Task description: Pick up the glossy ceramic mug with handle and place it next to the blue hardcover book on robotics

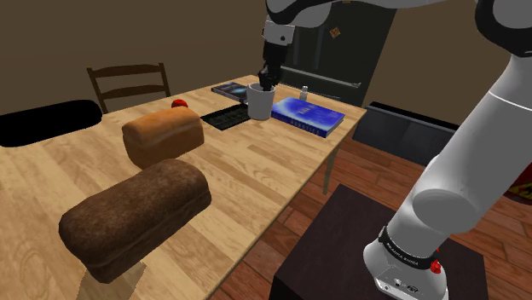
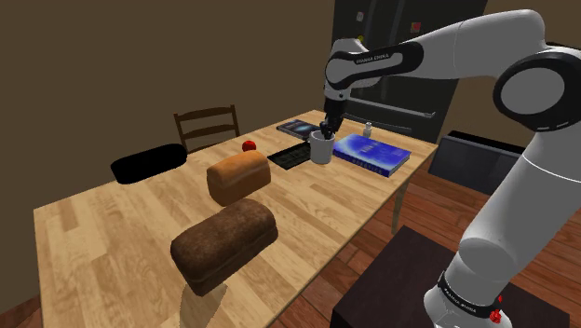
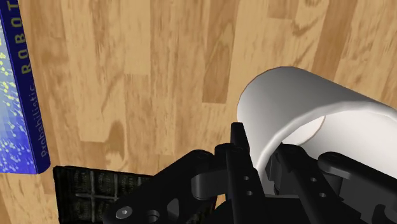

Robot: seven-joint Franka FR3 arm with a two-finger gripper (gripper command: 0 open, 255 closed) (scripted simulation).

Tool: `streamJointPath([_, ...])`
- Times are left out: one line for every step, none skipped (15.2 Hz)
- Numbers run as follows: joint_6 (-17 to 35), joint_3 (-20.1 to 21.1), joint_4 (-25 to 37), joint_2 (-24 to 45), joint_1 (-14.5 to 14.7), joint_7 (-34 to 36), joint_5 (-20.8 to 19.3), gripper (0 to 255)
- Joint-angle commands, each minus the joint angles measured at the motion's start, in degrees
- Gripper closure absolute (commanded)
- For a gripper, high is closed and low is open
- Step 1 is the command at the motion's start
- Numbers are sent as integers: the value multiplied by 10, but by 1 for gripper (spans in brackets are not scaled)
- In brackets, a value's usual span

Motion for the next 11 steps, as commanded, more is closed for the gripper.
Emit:
streamJointPath([-2, -14, -3, -3, -13, -28, 0, 255])
streamJointPath([-3, -22, -3, -3, -19, -41, 0, 255])
streamJointPath([-5, -29, -3, -4, -25, -55, 0, 255])
streamJointPath([-6, -37, -2, -3, -32, -69, 0, 255])
streamJointPath([-8, -44, -1, -2, -38, -82, 0, 255])
streamJointPath([-9, -51, 1, -1, -44, -96, 0, 255])
streamJointPath([-11, -59, 4, 1, -51, -110, 0, 255])
streamJointPath([-13, -66, 7, 4, -57, -123, 0, 255])
streamJointPath([-15, -73, 11, 7, -64, -137, 0, 255])
streamJointPath([-16, -76, 13, 8, -66, -142, 0, 255])
streamJointPath([-8, -76, 6, 9, -66, -143, 1, 255])
